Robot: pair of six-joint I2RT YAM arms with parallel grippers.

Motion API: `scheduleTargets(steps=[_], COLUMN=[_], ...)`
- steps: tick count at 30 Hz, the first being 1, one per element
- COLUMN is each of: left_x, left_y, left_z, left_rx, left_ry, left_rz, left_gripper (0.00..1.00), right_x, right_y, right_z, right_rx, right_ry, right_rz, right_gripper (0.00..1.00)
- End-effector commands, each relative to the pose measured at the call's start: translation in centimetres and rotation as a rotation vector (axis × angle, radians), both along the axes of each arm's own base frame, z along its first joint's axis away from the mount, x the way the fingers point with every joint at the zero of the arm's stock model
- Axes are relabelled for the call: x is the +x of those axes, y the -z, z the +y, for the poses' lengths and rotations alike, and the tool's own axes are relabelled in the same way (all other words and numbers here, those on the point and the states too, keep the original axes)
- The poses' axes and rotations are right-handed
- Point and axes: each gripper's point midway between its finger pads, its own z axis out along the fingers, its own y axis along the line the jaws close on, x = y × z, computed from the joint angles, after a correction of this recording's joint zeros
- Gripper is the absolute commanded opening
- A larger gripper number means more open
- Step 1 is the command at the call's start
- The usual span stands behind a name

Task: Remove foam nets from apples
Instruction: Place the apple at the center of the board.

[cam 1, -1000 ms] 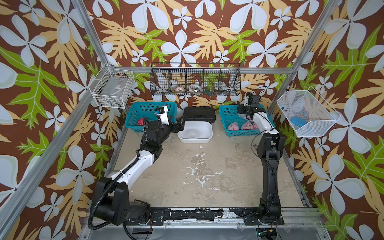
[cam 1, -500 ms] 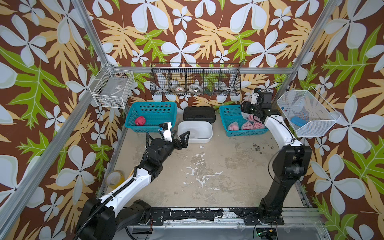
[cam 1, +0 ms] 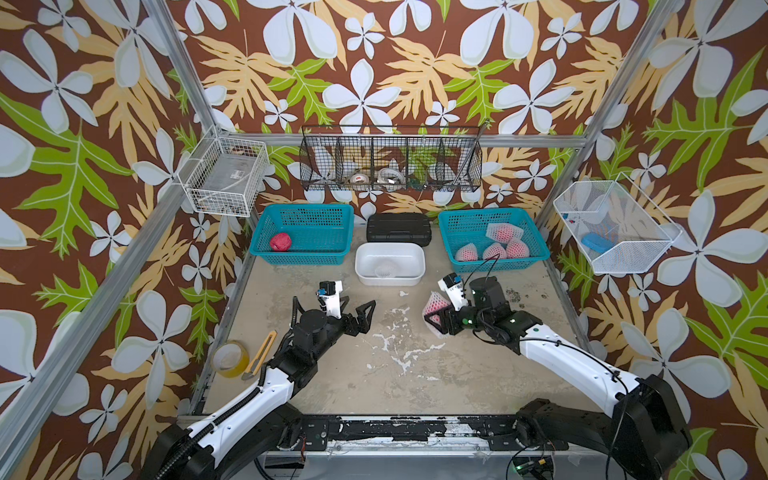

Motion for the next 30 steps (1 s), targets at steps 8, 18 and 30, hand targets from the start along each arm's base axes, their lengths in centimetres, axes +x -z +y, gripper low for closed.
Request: scheduleTargets(steps=[8,18,30], left_x=[0.5,0.3,0.8], left_y=[1.5,3.6,3.2], left_z=[0.7,1.6,1.6], left_rx=[0.038,0.085,0.094], left_ry=[-0.043,-0.074,-0.084], left_rz=[-0.015,0.008,-0.005], left_gripper=[0.98,0.98,0.98], right_x=[-1.5,0.4,0.9], right_y=[4.8,8.4,6.4], right_z=[5.6,9.2,9.1], right_rx=[-0.203,-0.295,-0.269], right_ry=[-0.241,-0.308,-0.285], right_rz=[-0.021,-0.073,-0.163], right_gripper=[0.55,0.66,1.00])
